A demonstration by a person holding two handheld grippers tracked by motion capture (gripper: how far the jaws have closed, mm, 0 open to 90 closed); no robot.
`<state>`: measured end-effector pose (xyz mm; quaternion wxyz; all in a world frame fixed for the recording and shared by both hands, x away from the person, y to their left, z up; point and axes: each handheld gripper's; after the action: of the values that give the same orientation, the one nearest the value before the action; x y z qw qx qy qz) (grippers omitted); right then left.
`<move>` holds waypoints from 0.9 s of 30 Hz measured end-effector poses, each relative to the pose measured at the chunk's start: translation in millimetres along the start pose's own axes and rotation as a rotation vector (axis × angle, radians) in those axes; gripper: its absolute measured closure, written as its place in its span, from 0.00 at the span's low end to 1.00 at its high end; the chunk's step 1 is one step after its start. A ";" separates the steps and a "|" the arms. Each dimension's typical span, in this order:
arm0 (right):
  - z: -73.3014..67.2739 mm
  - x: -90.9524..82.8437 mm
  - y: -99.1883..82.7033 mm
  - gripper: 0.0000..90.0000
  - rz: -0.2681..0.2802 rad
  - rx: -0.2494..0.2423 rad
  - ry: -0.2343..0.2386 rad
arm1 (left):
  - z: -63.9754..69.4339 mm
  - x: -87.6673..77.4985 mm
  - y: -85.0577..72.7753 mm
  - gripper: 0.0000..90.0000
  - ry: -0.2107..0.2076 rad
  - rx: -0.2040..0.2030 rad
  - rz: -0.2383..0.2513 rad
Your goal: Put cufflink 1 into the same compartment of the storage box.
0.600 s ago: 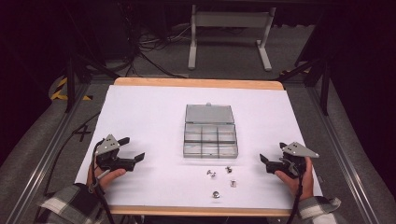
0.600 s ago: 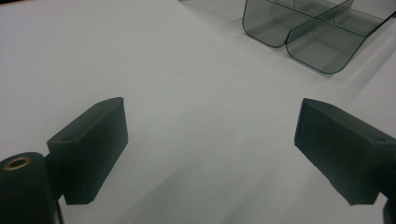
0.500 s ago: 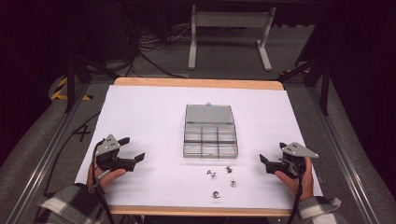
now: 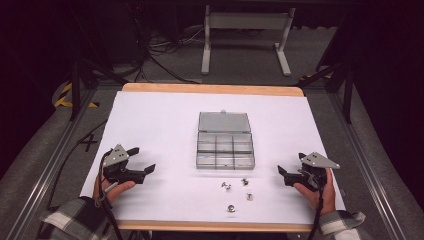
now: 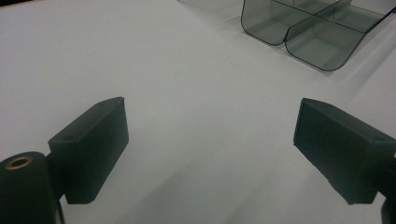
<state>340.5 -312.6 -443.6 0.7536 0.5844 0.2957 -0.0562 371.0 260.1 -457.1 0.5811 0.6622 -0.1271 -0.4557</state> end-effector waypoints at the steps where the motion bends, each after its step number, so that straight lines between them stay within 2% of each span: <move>1: 0.0 0.0 0.0 0.12 0.000 0.000 0.000 | 0.1 0.0 0.0 0.12 0.000 0.001 0.000; 7: -0.9 -0.2 0.1 0.14 0.002 -0.011 0.003 | 0.8 -0.5 0.0 0.12 0.003 0.012 0.002; 8: -0.7 -0.3 0.1 0.17 0.004 -0.016 0.015 | 0.6 -0.6 0.0 0.12 0.004 0.020 0.001; 11: -0.5 -0.9 0.1 0.19 0.010 -0.017 0.024 | 0.7 0.0 0.1 0.12 0.002 0.011 -0.002; 22: -2.0 -6.4 5.9 0.33 0.032 -0.022 0.100 | 2.6 1.3 0.2 0.12 0.010 0.020 -0.012; 27: -4.3 -11.2 9.0 0.38 0.037 -0.040 0.120 | 2.3 1.7 0.6 0.12 0.013 0.025 -0.019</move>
<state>333.6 -308.7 -430.9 0.7470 0.5769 0.3306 -0.0013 370.4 257.3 -457.1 0.5692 0.6735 -0.1231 -0.4553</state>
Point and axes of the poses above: each handheld gripper's, and its own axes: x roughly forward along the jaws, y roughly out of its top, z roughly to its right, and after that the axes turned 4 degrees about -y, right-handed
